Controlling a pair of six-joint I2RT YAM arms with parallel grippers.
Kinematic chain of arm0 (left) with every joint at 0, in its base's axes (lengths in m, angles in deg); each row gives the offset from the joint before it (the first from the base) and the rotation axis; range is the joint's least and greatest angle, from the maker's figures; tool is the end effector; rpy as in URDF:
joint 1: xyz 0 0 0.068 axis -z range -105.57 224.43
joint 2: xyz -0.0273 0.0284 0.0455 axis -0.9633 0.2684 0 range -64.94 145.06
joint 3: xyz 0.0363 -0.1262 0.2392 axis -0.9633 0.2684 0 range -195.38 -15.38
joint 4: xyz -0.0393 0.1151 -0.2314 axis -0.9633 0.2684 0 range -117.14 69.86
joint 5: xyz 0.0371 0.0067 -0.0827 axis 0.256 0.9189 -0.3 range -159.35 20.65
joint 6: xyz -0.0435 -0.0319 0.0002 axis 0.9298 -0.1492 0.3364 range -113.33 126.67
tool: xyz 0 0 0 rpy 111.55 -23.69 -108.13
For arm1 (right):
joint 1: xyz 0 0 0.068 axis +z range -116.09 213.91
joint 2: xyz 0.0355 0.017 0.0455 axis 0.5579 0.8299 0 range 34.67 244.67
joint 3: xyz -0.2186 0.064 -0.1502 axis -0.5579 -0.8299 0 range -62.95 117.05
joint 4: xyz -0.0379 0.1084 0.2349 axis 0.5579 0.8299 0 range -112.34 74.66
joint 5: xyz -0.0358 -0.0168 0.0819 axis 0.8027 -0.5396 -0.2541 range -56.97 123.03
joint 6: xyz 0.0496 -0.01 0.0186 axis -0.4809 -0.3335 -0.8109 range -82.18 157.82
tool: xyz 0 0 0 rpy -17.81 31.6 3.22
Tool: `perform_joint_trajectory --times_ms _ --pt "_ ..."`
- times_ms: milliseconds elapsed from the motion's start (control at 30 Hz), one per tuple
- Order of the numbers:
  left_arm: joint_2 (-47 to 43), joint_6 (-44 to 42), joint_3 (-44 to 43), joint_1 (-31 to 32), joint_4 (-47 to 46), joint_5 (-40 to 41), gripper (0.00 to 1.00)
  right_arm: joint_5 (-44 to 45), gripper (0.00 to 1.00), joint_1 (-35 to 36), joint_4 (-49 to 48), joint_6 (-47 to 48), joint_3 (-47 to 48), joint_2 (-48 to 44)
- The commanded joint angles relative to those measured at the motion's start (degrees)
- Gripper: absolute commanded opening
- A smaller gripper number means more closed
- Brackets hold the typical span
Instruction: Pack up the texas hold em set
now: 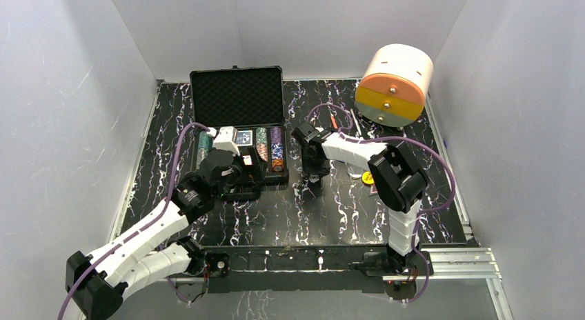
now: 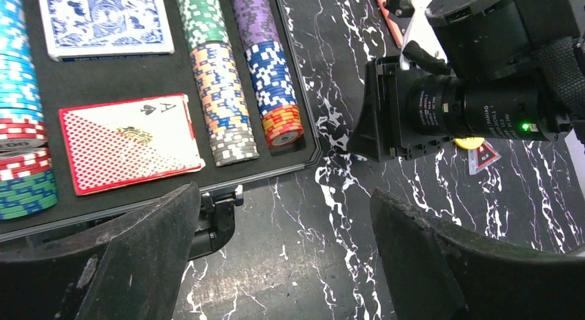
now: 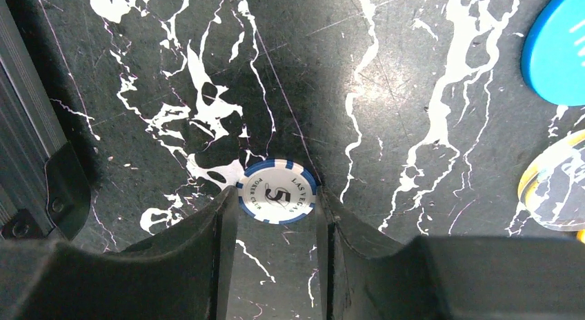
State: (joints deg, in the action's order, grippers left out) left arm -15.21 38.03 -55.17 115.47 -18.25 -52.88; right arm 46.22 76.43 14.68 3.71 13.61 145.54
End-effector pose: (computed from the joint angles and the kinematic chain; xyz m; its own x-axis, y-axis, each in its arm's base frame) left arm 0.1599 -0.1259 0.2969 -0.4302 -0.2871 -0.8559 0.2382 0.8784 -0.4143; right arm 0.2893 0.2542 0.1686 -0.9170 -0.0999 -0.3863 -0.1085 0.9941 0.0004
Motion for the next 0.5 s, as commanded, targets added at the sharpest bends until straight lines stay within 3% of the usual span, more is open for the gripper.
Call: perform_joint_trajectory --times_ms 0,467 --pt "1.6 0.3 0.8 -0.2 -2.3 -3.5 0.93 2.0 0.33 0.2 -1.8 -1.4 -2.6 -2.3" --pt "7.0 3.0 5.8 -0.2 -14.6 -17.5 0.94 -5.1 0.35 0.2 -7.8 -12.1 -10.8 -20.6"
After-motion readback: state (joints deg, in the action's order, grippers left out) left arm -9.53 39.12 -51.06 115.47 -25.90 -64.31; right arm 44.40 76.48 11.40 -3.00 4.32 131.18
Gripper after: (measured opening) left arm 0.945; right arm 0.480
